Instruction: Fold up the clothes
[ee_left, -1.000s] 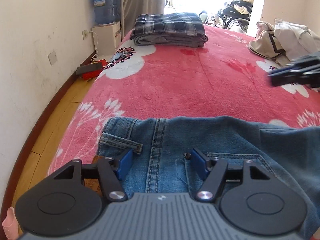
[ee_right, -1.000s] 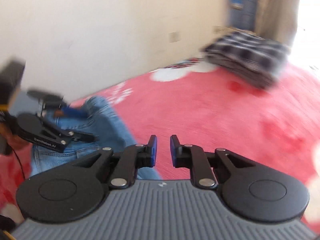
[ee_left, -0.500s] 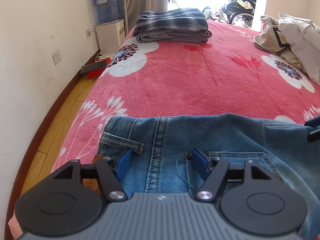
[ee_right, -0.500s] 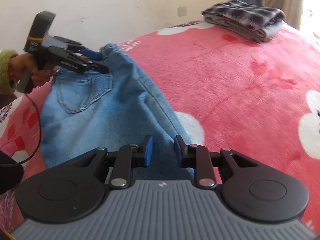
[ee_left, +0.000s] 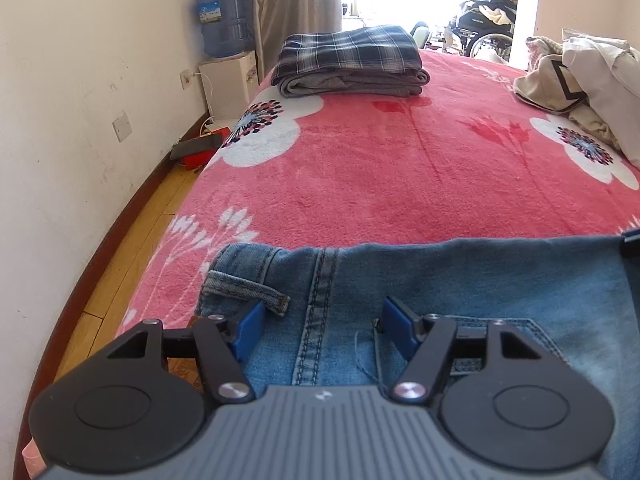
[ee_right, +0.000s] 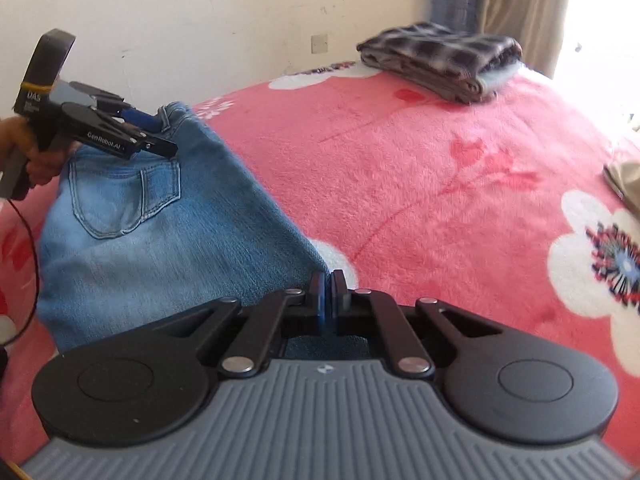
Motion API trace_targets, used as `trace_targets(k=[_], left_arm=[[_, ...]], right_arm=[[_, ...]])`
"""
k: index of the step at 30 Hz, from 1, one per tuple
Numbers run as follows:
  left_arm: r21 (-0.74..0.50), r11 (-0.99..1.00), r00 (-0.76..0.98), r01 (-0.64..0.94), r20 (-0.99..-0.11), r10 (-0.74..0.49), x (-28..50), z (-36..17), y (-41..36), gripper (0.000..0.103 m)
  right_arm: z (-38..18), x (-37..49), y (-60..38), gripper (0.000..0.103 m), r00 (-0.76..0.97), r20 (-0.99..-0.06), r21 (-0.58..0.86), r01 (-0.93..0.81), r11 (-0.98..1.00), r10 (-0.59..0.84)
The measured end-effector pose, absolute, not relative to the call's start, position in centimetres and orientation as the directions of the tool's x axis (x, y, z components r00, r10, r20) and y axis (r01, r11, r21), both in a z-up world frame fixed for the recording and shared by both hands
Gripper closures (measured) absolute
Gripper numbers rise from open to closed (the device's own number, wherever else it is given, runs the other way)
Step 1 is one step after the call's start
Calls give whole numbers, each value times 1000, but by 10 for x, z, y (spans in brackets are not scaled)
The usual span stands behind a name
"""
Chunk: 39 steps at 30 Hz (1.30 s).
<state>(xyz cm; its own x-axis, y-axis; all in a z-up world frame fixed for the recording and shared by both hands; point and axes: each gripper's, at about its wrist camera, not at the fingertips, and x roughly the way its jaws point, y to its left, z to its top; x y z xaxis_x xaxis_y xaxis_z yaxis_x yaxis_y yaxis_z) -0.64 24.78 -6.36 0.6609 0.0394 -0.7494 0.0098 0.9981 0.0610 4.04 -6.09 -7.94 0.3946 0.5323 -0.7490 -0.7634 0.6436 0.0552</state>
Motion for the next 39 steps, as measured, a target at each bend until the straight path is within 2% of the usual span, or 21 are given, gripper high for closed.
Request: trace_targets(k=[6, 9, 11, 14, 20, 23, 26, 29, 33, 39], left_arm=[[63, 998, 664, 20, -747, 34, -6, -66, 248, 36], [57, 998, 655, 22, -755, 29, -4, -65, 249, 36], [60, 998, 641, 21, -767, 32, -1, -62, 249, 36], [70, 997, 618, 19, -785, 44, 4, -56, 246, 37], [198, 978, 608, 64, -785, 119, 4, -14, 222, 38], [280, 945, 605, 168, -787, 126, 5, 18, 196, 37], [297, 917, 573, 268, -814, 96, 13, 37, 160, 36], [216, 921, 502, 325, -865, 25, 23, 31, 120, 36], [113, 913, 384, 392, -922, -51, 24, -3, 71, 36], [118, 868, 323, 482, -945, -51, 6, -43, 36, 36]], right_arm=[[-93, 44, -66, 101, 411, -764, 66, -717, 694, 498], [-83, 58, -93, 94, 416, -744, 208, -599, 773, 523], [-71, 63, -126, 89, 469, -733, 259, -478, 839, 493], [-48, 66, -191, 88, 576, -717, 301, -250, 920, 392], [-13, -6, -323, 83, 763, -627, 401, 144, 905, 157], [-30, -47, -363, 75, 775, -632, 429, 316, 846, 31], [-62, -69, -390, 74, 740, -673, 477, 443, 759, -9], [-87, -78, -405, 73, 715, -699, 503, 521, 690, -30], [-104, -80, -423, 73, 699, -710, 513, 594, 619, -83], [-89, -73, -436, 73, 741, -656, 451, 540, 710, -147]])
